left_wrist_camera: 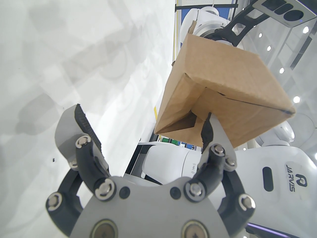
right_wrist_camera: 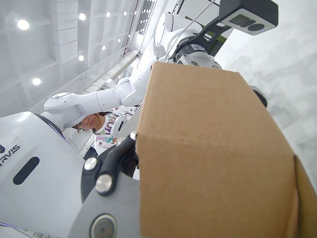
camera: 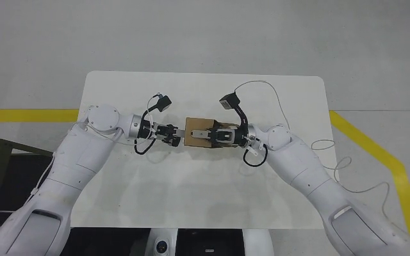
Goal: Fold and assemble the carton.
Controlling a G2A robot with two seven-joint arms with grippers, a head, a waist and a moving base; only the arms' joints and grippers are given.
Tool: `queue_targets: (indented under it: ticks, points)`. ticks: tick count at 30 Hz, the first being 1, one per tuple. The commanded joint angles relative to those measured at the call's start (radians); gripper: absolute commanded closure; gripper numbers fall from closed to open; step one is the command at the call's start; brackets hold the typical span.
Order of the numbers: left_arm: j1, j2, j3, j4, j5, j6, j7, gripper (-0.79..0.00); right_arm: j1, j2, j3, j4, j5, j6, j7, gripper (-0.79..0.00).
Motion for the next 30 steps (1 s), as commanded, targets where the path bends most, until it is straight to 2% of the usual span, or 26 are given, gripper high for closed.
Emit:
queue_targets:
  ticks: [1,11,20,30]
  points:
    - [0.0,-0.001,0.001,0.003,-0.002,-0.001,-0.004,-0.785,-0.001,0.0,-0.001,-0.001,0.002,0.0,0.0,0.0]
    - [0.009,-0.002,-0.021,0.035,-0.05,0.002,0.019,-0.785,-0.005,-0.001,-0.005,0.001,0.025,-0.016,-0.016,0.0]
    - [0.019,-0.011,-0.019,0.022,-0.114,0.018,0.023,-0.785,-0.007,0.0,-0.01,-0.011,0.04,-0.031,-0.031,0.0]
    - [0.018,-0.014,-0.022,0.037,-0.116,0.016,0.011,-0.785,-0.005,0.004,-0.013,-0.012,0.048,-0.039,-0.039,0.0]
